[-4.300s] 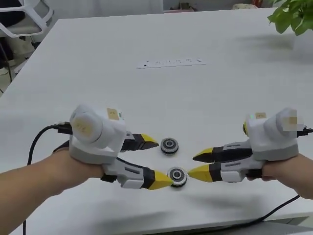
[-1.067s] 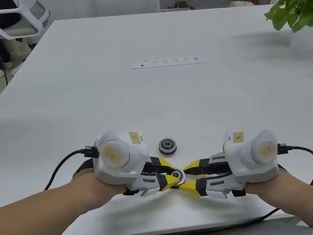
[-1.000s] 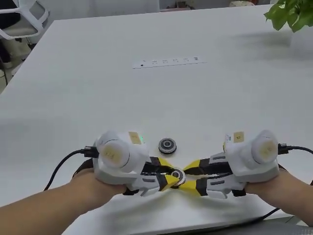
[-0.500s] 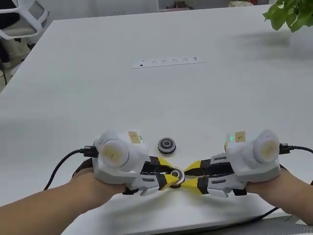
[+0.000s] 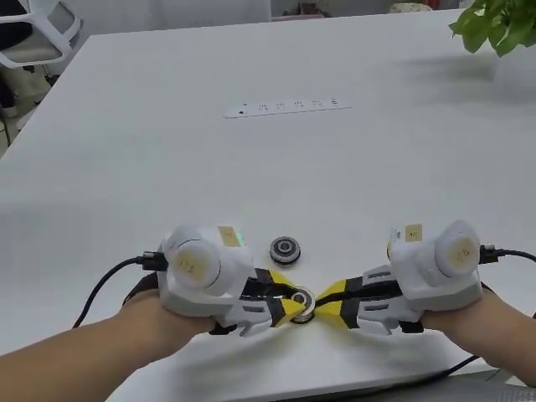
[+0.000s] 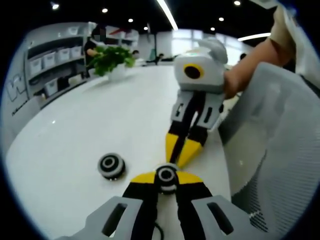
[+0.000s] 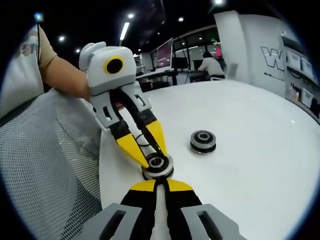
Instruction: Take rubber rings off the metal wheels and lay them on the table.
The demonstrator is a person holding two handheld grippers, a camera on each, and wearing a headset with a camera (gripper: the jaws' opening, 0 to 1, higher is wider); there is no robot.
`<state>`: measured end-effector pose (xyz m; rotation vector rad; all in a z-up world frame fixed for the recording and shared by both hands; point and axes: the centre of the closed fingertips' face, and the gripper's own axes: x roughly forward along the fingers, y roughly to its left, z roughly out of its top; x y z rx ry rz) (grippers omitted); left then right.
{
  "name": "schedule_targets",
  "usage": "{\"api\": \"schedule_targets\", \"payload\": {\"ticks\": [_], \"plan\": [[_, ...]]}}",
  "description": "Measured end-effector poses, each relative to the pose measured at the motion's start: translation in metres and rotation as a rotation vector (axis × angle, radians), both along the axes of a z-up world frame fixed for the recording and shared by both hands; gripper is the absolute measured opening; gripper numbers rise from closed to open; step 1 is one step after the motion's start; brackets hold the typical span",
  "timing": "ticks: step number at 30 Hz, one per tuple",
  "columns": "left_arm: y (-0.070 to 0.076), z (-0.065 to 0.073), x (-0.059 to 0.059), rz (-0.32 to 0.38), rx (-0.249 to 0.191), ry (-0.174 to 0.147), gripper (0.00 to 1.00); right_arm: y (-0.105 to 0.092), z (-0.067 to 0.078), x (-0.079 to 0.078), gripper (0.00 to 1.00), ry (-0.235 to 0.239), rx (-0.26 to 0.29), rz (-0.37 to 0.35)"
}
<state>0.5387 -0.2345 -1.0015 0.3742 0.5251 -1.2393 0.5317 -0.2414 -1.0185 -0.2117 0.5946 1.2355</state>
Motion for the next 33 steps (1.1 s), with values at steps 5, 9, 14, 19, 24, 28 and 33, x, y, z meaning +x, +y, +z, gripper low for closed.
{"api": "schedule_targets", "payload": {"ticks": [5, 9, 14, 19, 24, 28, 33], "plan": [[-0.0002, 0.0, 0.0002, 0.005, 0.0, 0.0, 0.13, -0.0007, -0.0007, 0.0018, 0.02, 0.045, 0.016, -0.021], [0.0, 0.0, 0.0005, 0.007, 0.003, -0.005, 0.13, 0.0, -0.0011, 0.0025, 0.0, 0.084, 0.025, -0.039], [0.0002, -0.0002, 0.0002, 0.005, 0.008, -0.013, 0.13, -0.0011, -0.001, 0.0043, 0.0, 0.183, 0.092, -0.123], [-0.0004, -0.0005, 0.0003, 0.005, 0.011, -0.019, 0.13, -0.0042, -0.0016, 0.0055, 0.0, 0.274, 0.161, -0.186], [-0.0009, -0.0004, 0.0002, 0.004, 0.012, -0.022, 0.13, -0.0058, -0.0013, 0.0059, 0.0, 0.331, 0.198, -0.222], [-0.0012, -0.0003, 0.0003, 0.003, 0.014, -0.025, 0.13, -0.0063, -0.0006, 0.0065, 0.0, 0.354, 0.217, -0.241], [-0.0014, -0.0004, 0.0006, 0.004, 0.013, -0.025, 0.13, -0.0073, 0.0002, 0.0083, 0.0, 0.37, 0.236, -0.261]]}}
